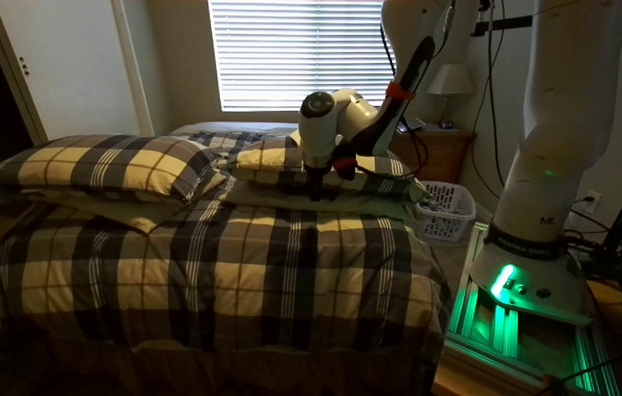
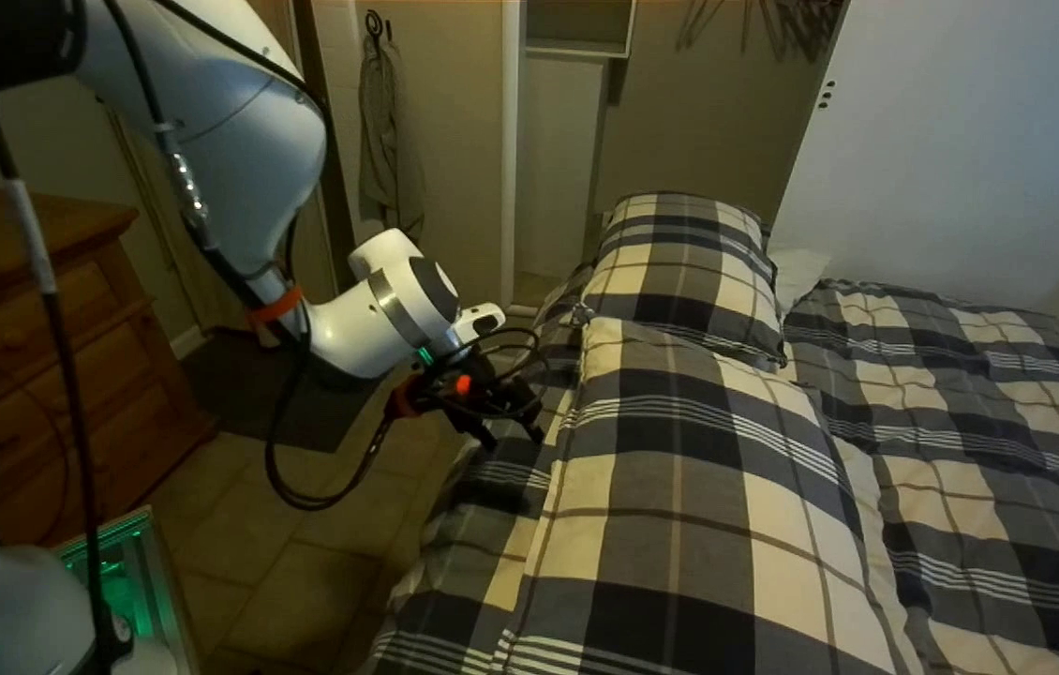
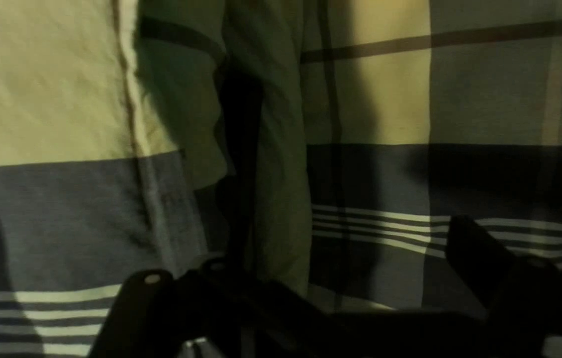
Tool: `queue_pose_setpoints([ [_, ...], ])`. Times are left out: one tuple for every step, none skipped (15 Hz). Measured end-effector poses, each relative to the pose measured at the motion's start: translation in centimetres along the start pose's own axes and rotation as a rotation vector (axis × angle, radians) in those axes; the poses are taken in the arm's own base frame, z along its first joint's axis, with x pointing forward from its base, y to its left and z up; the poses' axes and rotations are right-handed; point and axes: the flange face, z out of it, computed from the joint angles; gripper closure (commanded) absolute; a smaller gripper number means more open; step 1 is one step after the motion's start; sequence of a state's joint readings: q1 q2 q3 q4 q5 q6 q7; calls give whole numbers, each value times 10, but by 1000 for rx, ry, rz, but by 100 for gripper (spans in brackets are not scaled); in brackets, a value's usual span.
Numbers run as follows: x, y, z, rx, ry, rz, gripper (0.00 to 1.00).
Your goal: Place the remote under the pillow on the right
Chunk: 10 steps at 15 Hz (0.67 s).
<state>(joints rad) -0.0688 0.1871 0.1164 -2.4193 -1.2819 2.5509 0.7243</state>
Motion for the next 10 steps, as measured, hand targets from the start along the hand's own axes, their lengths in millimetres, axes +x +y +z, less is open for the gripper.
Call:
queue_pose_setpoints([
  [1, 7, -11, -19, -2, 11, 0],
  [2, 13, -23, -44, -2, 21, 0],
  [2, 20, -35, -69, -2, 32, 0],
  [3, 28, -48, -97, 1, 44, 0],
  [3, 35, -59, -129, 5, 54, 0],
  [2, 43, -70, -163, 3, 67, 0],
  [0, 52, -80, -194, 0, 81, 0],
  [-2, 60, -88, -221, -3, 97, 0],
  [-3, 67, -94, -244, -6, 114, 0],
  [-6, 74, -100, -259, -7, 131, 0],
])
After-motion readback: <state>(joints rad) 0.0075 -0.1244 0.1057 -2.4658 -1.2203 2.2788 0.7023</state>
